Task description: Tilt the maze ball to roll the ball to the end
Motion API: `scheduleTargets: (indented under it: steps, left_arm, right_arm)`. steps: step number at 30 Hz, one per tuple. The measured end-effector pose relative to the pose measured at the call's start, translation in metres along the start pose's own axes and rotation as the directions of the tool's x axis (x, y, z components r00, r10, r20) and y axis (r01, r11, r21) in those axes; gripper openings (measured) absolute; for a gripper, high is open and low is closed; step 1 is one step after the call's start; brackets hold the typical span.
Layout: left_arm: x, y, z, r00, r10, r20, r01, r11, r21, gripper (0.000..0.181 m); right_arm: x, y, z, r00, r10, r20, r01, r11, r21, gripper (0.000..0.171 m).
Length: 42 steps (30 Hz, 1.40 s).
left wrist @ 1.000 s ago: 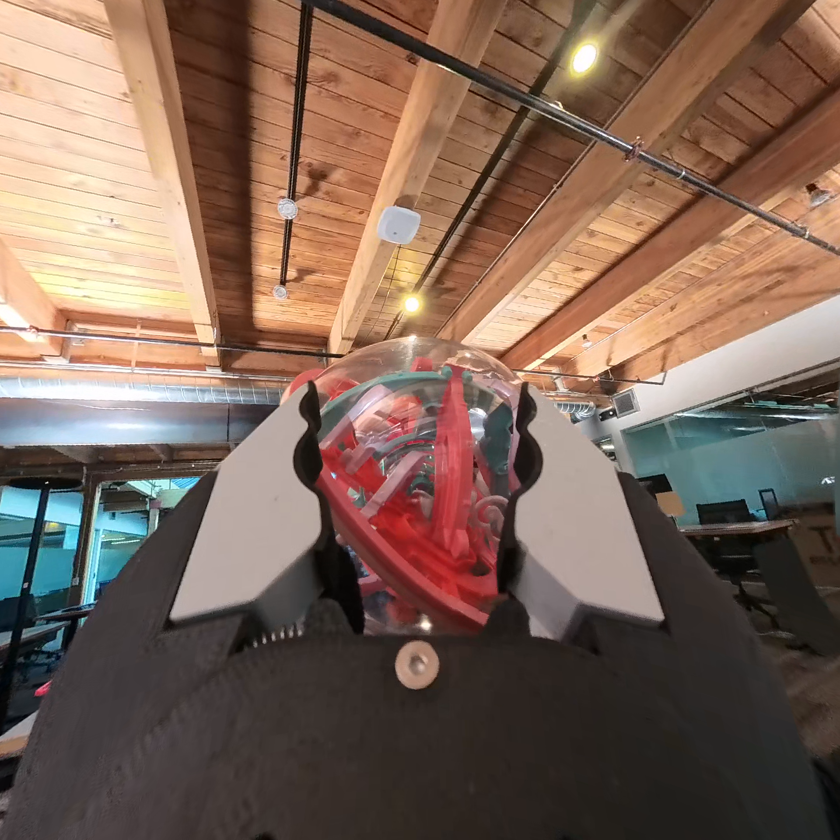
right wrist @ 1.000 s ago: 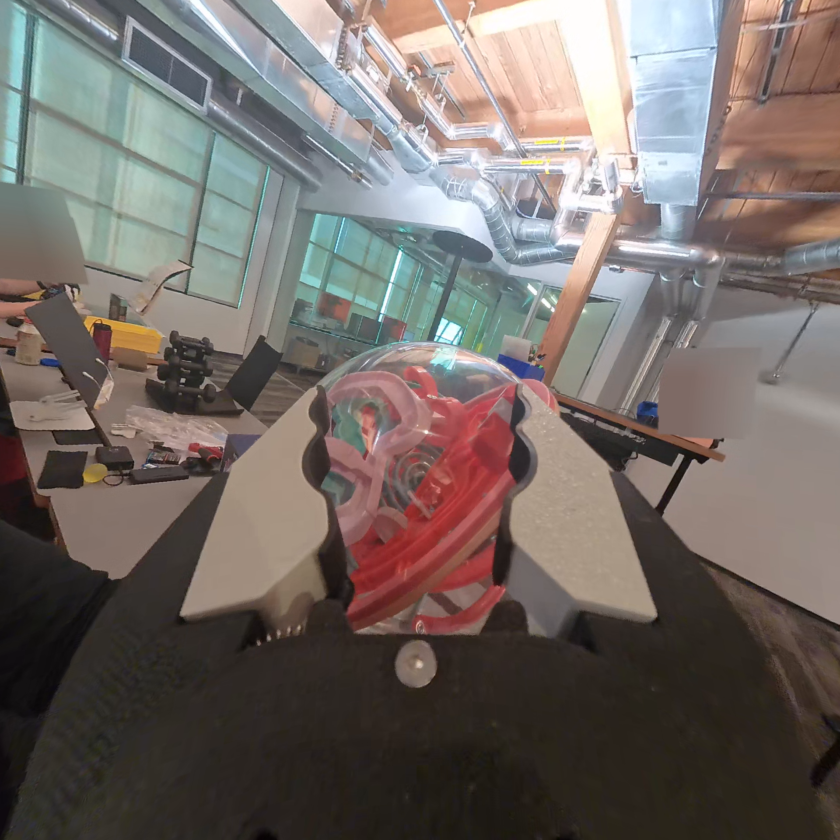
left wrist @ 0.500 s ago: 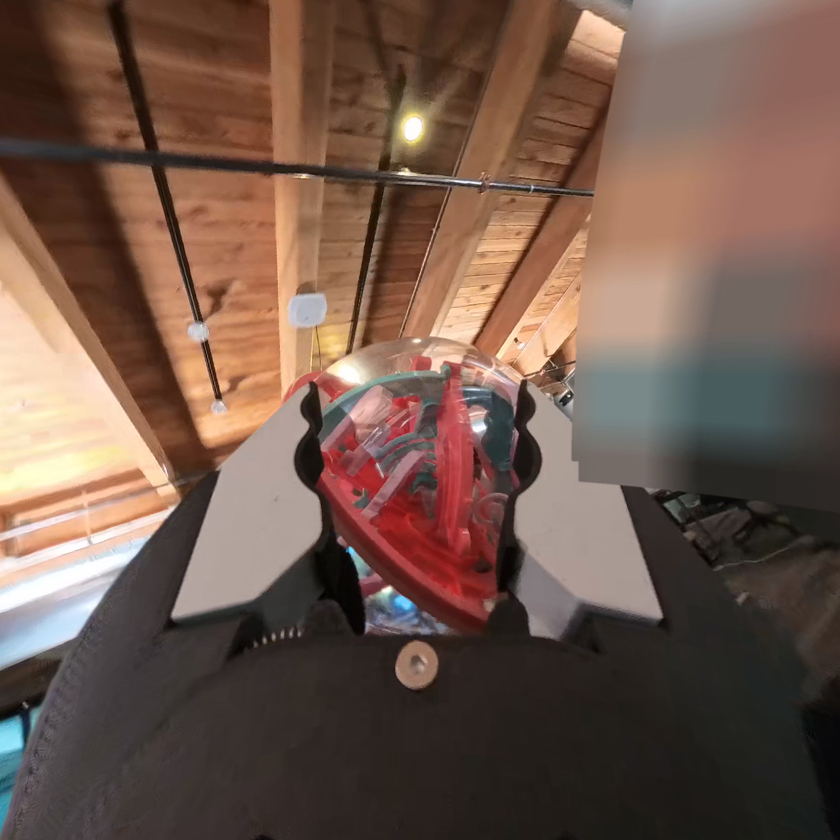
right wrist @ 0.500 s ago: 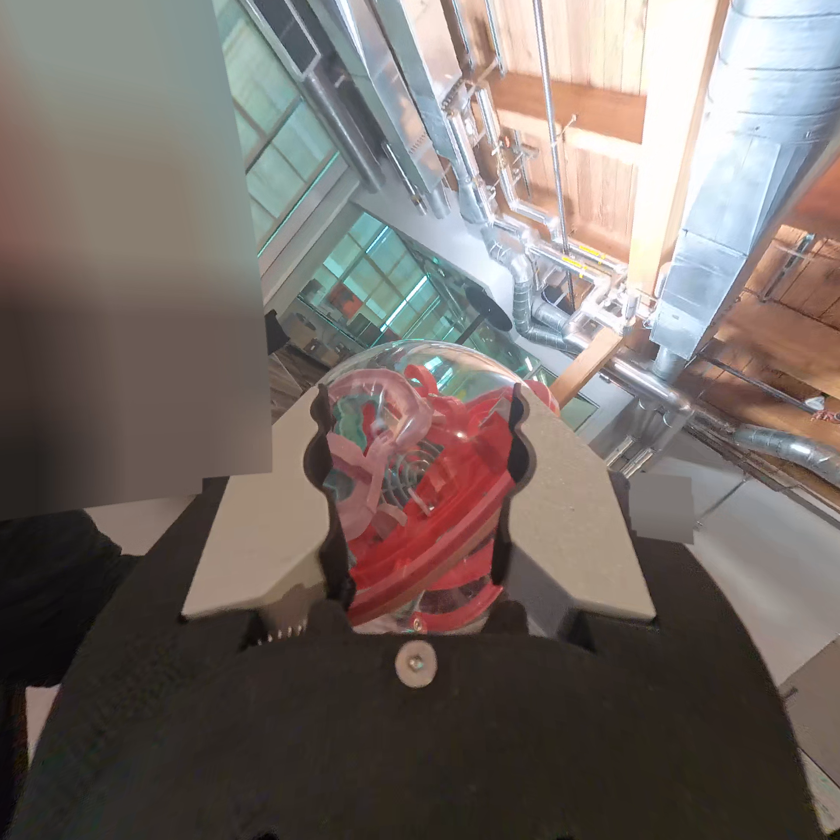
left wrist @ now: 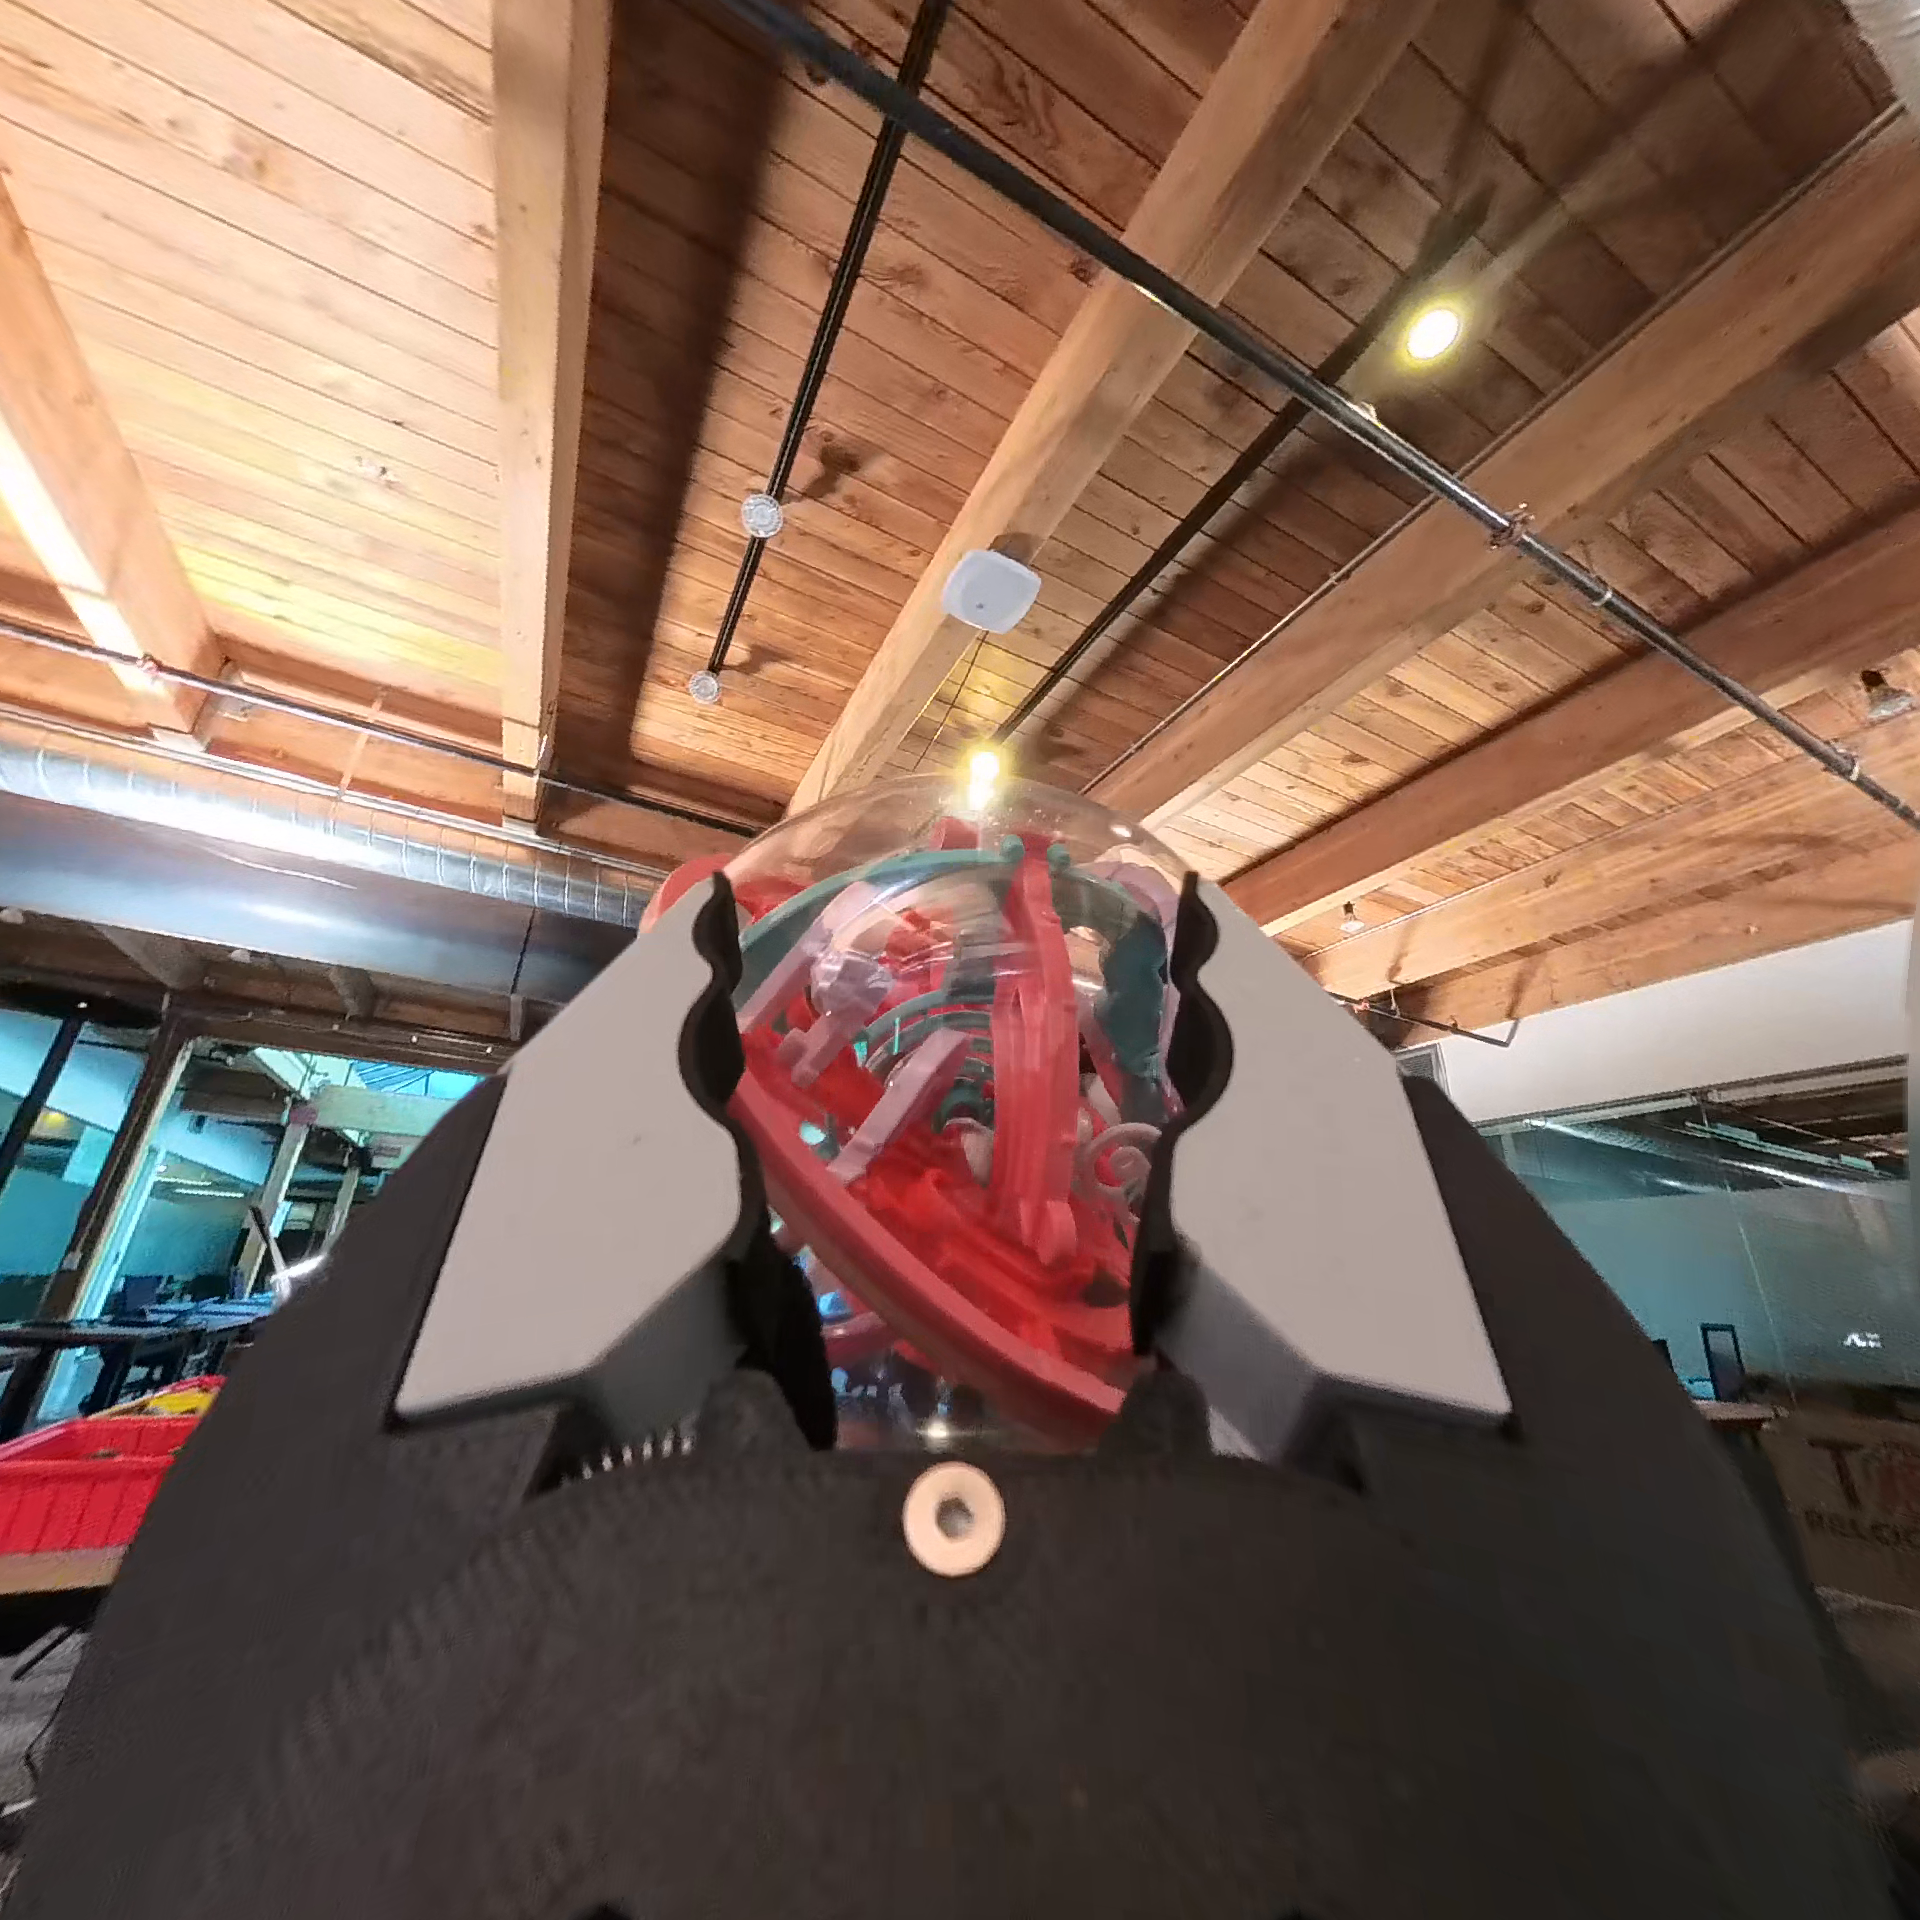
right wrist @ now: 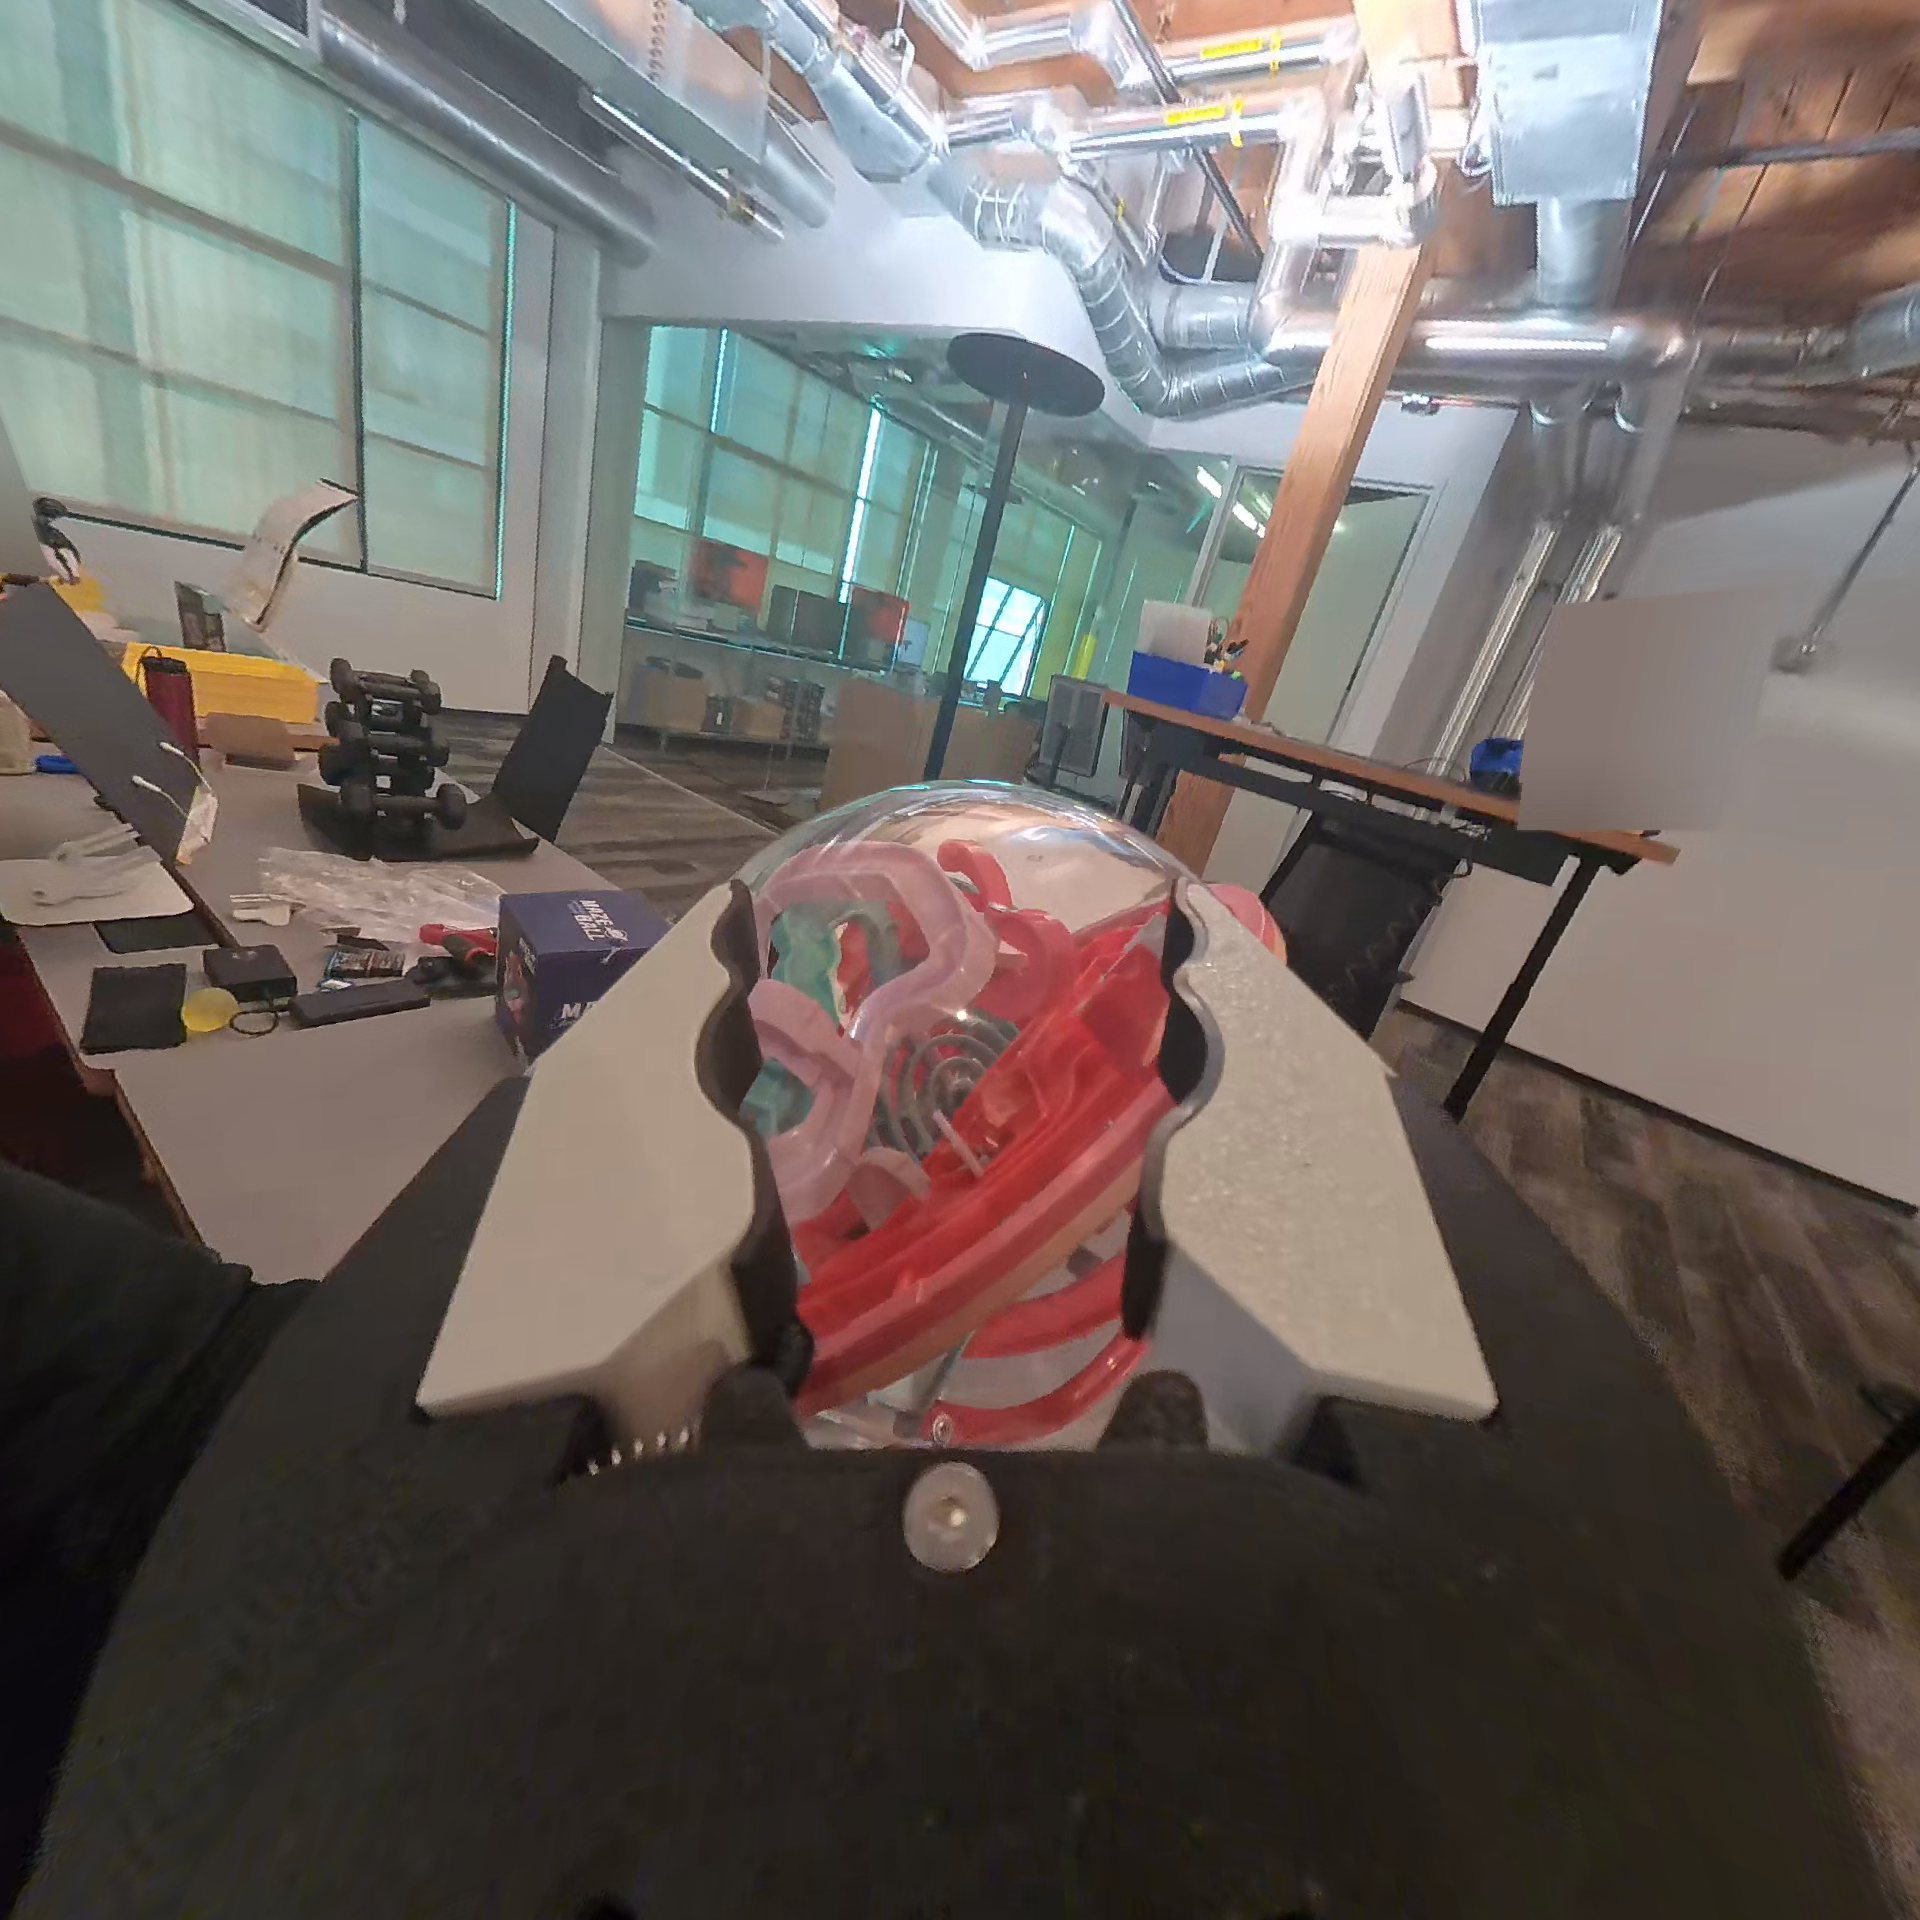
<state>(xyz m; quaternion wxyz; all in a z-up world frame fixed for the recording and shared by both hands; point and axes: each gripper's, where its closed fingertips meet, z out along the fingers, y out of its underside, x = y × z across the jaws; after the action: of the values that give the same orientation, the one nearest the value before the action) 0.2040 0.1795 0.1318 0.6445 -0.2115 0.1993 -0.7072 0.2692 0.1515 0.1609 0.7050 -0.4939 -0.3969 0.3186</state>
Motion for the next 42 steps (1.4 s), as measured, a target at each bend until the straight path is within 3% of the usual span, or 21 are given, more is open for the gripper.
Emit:
scheduleTargets:
  steps: [11,23,27,32,37,42]
  left_arm:
    - [-0.011,0.014,-0.004,0.998,0.015,0.063,-0.011,0.997,-0.070,0.080]
    - [-0.013,0.014,-0.007,0.999,0.016,0.040,-0.014,0.998,-0.054,0.080]
    - [0.034,-0.018,0.013,0.987,0.121,-0.106,-0.119,0.993,0.024,0.080]
    - [0.114,-0.067,0.046,0.922,0.266,-0.281,-0.236,0.962,0.137,0.080]
    - [0.133,-0.074,0.051,0.916,0.272,-0.295,-0.233,0.959,0.161,0.080]
    - [0.187,-0.085,0.043,0.866,0.347,-0.361,-0.283,0.934,0.220,0.080]
  right_arm:
    - [0.016,0.019,-0.008,0.996,0.090,0.021,-0.091,0.996,0.027,0.077]
    - [0.013,0.019,-0.006,0.998,0.049,0.027,-0.050,0.998,0.036,0.076]
    - [-0.034,-0.035,-0.003,0.985,-0.152,0.077,0.148,0.987,0.056,0.075]
    - [-0.102,-0.109,0.000,0.909,-0.402,0.110,0.396,0.916,0.070,0.075]
    - [-0.120,-0.122,-0.003,0.900,-0.421,0.115,0.417,0.907,0.062,0.074]
    - [-0.176,-0.140,-0.010,0.840,-0.525,0.141,0.516,0.851,0.097,0.073]
